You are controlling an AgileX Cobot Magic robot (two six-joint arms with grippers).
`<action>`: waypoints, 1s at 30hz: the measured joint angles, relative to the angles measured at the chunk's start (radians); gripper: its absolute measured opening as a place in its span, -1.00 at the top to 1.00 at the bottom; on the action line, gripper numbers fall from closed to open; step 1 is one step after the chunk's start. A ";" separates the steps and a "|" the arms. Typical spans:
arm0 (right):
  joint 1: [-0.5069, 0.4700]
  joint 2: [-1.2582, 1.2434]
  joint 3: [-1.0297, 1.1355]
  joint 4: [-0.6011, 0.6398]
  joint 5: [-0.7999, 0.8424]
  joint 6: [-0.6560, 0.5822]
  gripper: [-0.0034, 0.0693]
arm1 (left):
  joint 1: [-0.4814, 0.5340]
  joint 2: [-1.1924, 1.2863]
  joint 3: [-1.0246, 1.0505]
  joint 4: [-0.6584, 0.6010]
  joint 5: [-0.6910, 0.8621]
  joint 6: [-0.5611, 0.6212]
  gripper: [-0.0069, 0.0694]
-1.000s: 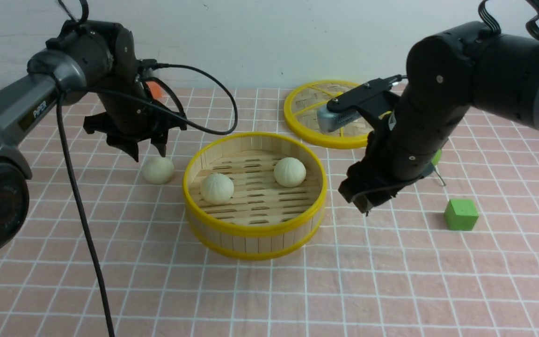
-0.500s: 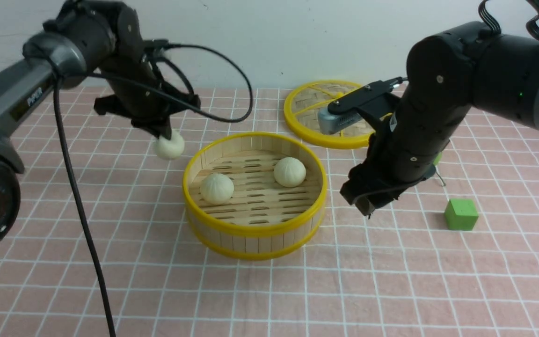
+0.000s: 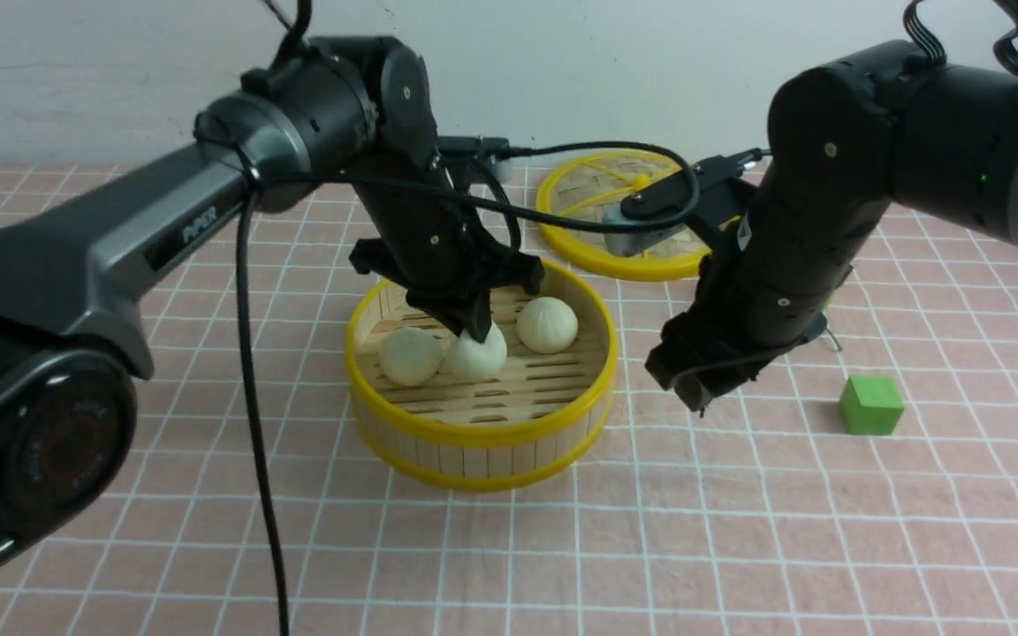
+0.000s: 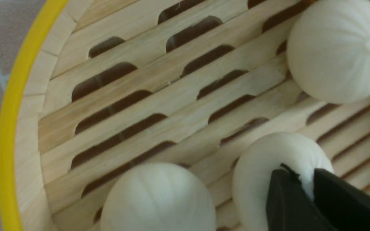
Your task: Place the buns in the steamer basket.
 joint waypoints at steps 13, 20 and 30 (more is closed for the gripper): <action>0.000 -0.210 0.000 -0.007 0.171 -0.031 -0.28 | 0.000 -0.147 0.000 0.034 0.036 -0.036 -0.31; 0.000 -0.624 0.108 -0.067 0.197 -0.032 -0.07 | 0.000 -0.548 0.018 0.053 0.068 -0.043 0.24; 0.000 -1.222 0.779 -0.083 -0.248 0.000 0.94 | 0.000 -1.146 0.591 0.064 -0.302 -0.053 0.77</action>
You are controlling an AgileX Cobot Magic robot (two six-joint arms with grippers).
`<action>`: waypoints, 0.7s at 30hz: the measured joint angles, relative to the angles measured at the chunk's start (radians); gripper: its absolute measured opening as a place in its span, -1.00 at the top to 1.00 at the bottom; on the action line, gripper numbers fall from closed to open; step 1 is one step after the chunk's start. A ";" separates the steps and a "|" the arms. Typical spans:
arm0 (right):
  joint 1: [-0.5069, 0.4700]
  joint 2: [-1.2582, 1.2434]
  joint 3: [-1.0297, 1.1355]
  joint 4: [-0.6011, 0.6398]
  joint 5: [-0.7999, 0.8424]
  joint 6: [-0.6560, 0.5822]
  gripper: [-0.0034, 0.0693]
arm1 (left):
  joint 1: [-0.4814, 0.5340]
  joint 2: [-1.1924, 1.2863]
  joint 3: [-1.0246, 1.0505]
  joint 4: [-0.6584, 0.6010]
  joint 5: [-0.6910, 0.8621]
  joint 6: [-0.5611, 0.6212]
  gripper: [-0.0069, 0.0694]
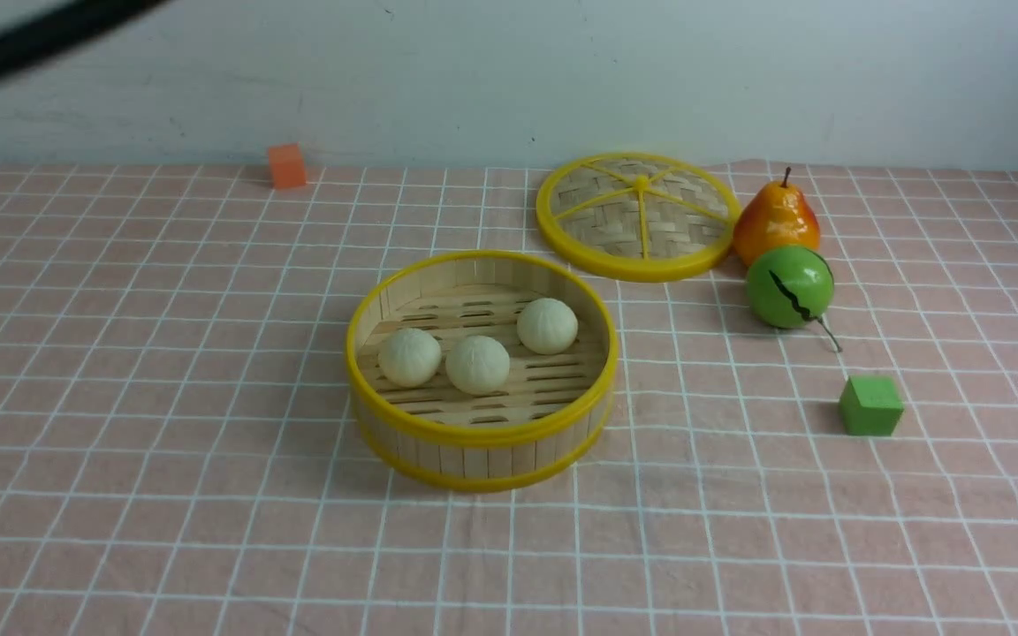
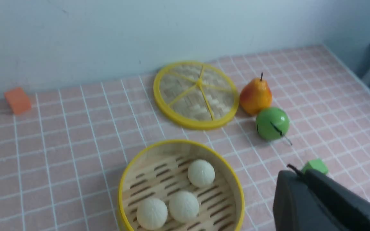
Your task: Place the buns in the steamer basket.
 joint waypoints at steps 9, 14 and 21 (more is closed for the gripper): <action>0.000 -0.288 0.637 -0.005 -0.835 0.226 0.96 | 0.000 -0.496 0.761 0.019 -0.466 0.000 0.82; 0.000 -0.299 0.767 -0.019 -1.028 0.280 0.95 | 0.000 -0.691 1.005 0.026 -0.499 0.000 0.82; 0.000 -0.300 0.802 -0.023 -0.994 0.284 0.93 | 0.000 -0.878 1.171 0.026 -0.531 0.000 0.81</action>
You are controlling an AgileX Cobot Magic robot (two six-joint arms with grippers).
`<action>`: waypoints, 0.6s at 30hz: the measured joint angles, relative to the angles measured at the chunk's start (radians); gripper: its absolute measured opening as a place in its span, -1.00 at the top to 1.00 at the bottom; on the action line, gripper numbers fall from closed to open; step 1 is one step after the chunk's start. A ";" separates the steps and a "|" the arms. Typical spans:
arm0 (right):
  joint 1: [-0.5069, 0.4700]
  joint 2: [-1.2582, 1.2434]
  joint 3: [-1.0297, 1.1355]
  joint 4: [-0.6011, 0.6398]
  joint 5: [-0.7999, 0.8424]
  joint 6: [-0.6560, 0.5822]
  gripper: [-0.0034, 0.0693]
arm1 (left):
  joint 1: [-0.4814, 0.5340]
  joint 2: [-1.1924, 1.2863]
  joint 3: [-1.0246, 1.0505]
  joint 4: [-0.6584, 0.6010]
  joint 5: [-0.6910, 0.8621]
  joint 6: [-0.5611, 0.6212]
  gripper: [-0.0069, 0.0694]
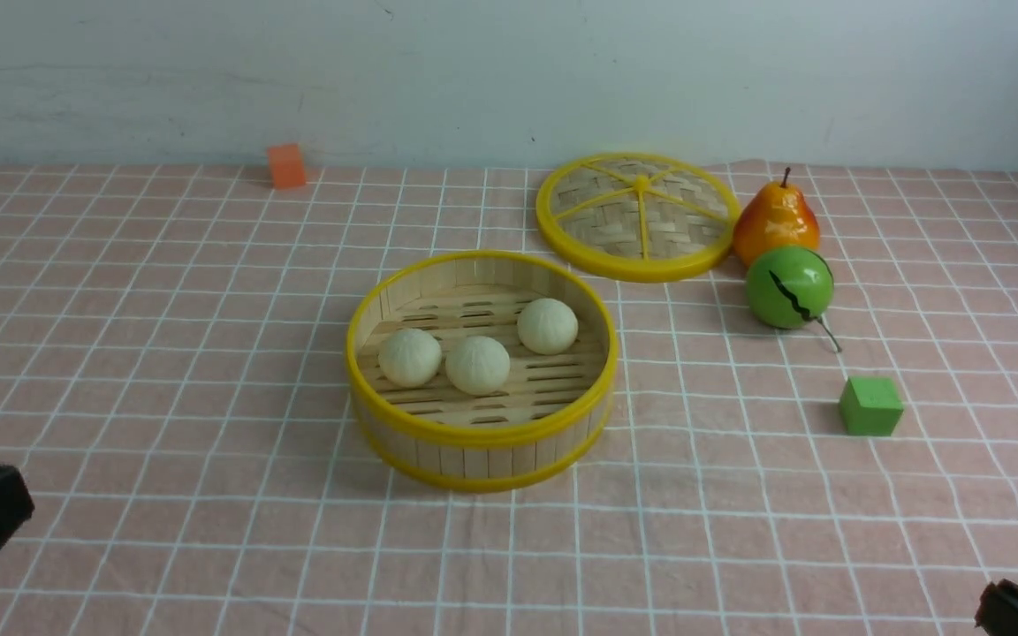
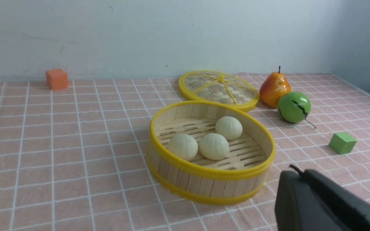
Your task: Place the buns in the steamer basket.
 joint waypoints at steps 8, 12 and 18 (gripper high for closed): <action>0.000 0.000 0.000 0.000 0.076 0.000 0.91 | 0.000 -0.012 0.105 0.000 0.001 0.000 0.81; 0.000 0.000 0.000 0.000 0.086 0.000 0.90 | 0.000 -0.012 0.134 0.002 0.008 0.000 0.80; 0.000 0.000 0.000 0.000 0.089 0.000 0.89 | 0.047 -0.080 0.204 0.055 -0.044 0.000 0.79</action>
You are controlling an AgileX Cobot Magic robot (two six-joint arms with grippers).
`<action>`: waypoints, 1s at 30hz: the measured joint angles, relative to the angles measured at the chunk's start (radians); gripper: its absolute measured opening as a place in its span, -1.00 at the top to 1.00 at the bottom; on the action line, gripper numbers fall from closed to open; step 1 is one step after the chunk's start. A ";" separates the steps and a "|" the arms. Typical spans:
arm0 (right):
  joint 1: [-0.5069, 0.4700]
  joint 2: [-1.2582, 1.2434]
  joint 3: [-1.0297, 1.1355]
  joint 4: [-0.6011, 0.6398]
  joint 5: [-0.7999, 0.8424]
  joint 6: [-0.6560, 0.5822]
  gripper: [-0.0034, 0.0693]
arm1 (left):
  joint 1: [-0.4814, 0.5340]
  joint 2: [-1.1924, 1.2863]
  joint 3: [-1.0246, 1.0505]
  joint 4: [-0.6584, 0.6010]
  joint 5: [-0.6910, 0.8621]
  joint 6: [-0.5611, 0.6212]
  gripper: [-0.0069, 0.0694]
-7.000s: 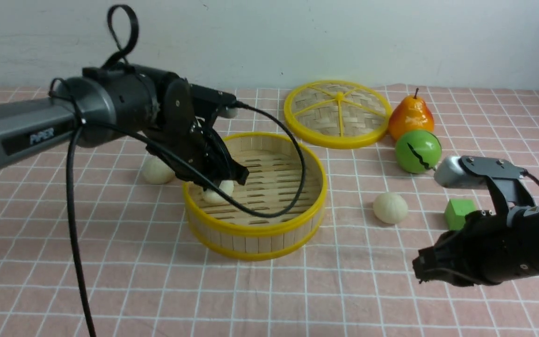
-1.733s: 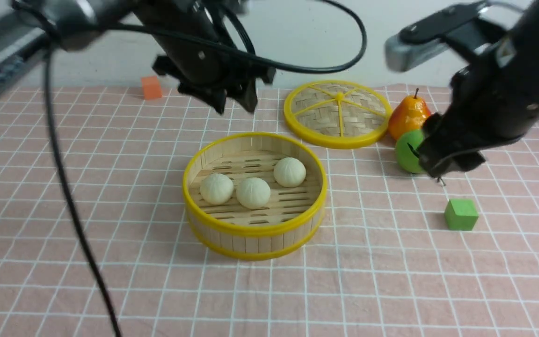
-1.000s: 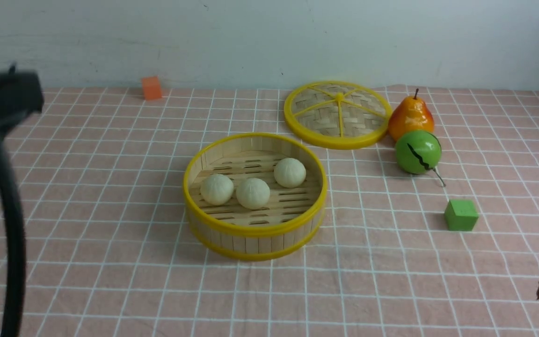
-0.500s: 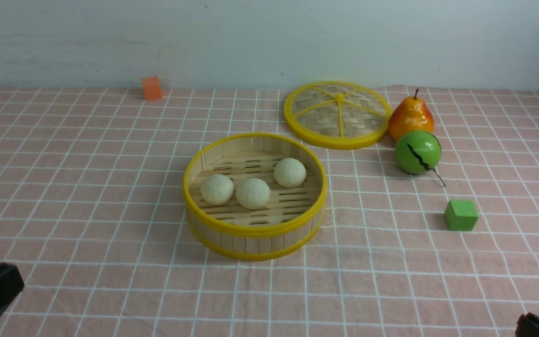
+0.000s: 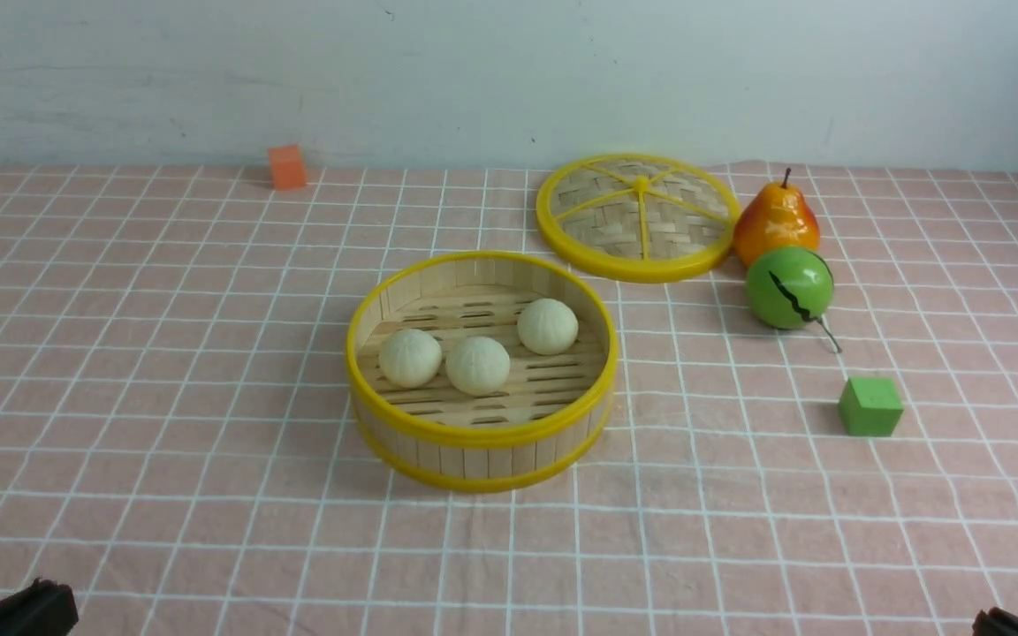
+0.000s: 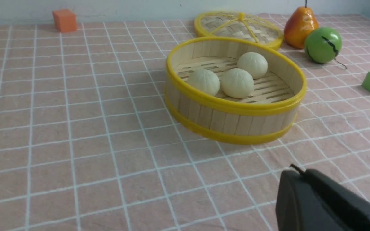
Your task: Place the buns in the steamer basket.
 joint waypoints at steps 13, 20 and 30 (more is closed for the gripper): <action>0.000 -0.001 0.000 0.000 0.012 0.000 0.84 | 0.274 -0.183 0.165 -0.001 0.199 -0.041 0.77; 0.000 -0.001 0.000 0.000 0.021 0.000 0.82 | 0.277 -0.183 0.165 -0.018 0.202 -0.006 0.77; 0.000 -0.001 0.000 0.000 0.023 0.000 0.79 | 0.278 -0.183 0.165 -0.021 0.202 -0.003 0.74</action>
